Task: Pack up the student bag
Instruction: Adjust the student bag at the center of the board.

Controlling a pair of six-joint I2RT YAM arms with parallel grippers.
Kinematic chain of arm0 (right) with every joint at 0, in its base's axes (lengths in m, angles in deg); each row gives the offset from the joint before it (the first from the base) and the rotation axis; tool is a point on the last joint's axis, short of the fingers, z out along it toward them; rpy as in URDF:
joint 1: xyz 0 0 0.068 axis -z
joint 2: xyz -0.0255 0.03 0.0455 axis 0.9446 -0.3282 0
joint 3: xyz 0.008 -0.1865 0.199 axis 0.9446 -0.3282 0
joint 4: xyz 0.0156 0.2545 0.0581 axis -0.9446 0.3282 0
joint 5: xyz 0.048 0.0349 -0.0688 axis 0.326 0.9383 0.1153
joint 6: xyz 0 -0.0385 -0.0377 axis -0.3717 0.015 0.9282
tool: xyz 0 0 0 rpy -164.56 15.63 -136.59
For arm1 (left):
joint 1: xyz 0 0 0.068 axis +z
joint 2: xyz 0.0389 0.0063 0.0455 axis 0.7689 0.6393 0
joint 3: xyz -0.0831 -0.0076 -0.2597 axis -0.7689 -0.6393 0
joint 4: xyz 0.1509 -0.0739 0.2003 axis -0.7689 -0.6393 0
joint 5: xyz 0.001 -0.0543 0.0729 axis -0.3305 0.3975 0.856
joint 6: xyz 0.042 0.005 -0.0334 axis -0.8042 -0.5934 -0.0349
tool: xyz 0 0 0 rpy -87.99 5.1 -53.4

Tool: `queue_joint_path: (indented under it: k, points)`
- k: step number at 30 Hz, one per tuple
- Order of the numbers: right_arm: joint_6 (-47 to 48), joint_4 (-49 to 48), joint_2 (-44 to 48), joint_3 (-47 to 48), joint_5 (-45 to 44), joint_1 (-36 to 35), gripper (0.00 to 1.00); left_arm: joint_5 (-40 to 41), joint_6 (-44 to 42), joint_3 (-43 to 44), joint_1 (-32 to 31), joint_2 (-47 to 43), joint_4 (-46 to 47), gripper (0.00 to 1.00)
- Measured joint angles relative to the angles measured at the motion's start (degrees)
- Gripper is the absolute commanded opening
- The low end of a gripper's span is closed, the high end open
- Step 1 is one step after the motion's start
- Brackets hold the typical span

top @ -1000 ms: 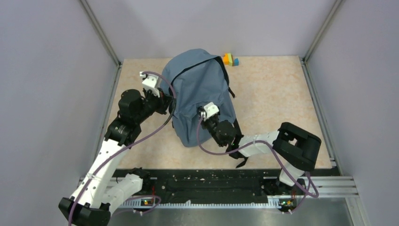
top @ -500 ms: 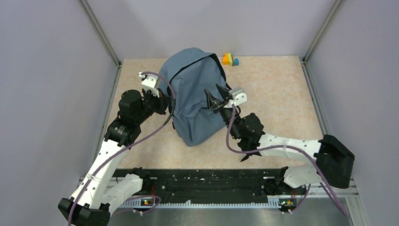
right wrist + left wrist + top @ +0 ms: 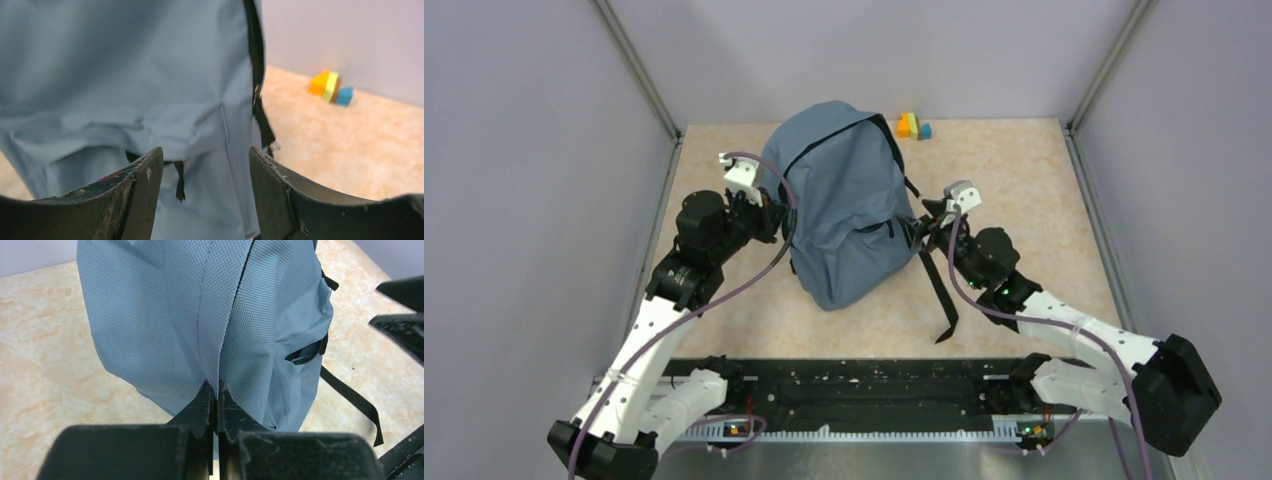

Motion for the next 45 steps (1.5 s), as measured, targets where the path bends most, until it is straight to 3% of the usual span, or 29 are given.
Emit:
queue_joint_path:
  k: [7, 11, 13, 16, 17, 24, 32, 40, 41, 43, 45]
  points:
    - [-3.7, 2.4, -4.8, -1.7, 14.3, 4.9, 0.62, 0.0, 0.0, 0.0, 0.0, 0.0, 0.0, 0.00]
    - [-3.5, 2.5, -9.9, -1.5, 17.7, 4.9, 0.55, 0.0, 0.0, 0.0, 0.0, 0.0, 0.0, 0.00]
    - [-2.8, 2.7, -12.4, -0.8, 18.4, 5.0, 0.40, 0.0, 0.0, 0.0, 0.0, 0.0, 0.0, 0.00]
    - [-0.7, 2.3, -15.5, 0.5, 19.5, 5.0, 0.03, 0.0, 0.0, 0.0, 0.0, 0.0, 0.0, 0.00]
    - [0.3, 2.3, -16.1, 1.0, 20.1, 5.0, 0.00, 0.0, 0.0, 0.0, 0.0, 0.0, 0.0, 0.00]
    - [4.3, 4.4, -17.6, 4.4, 23.5, 3.6, 0.00, -0.5, 0.1, 0.0, 0.0, 0.0, 0.0, 0.00]
    - [4.4, 2.2, -22.0, 6.4, 20.6, -7.2, 0.00, -2.1, 0.7, -0.3, 0.0, 0.0, 0.0, 0.00]
    - [1.2, 0.0, -25.7, 8.4, 20.6, -10.7, 0.00, -2.0, 0.4, -0.6, 0.0, 0.0, -0.1, 0.00]
    - [1.0, 0.0, -25.6, 8.5, 20.2, -10.8, 0.00, -2.0, 0.1, -0.6, 0.0, 0.0, -0.2, 0.07]
    - [0.8, 0.3, -25.2, 8.4, 19.0, -10.9, 0.00, -1.6, -0.8, -0.6, -0.1, 0.0, -0.2, 0.31]
    - [0.8, 0.6, -23.6, 7.9, 17.5, -11.1, 0.00, 0.1, -2.3, -0.6, -0.8, -0.7, -0.4, 0.63]
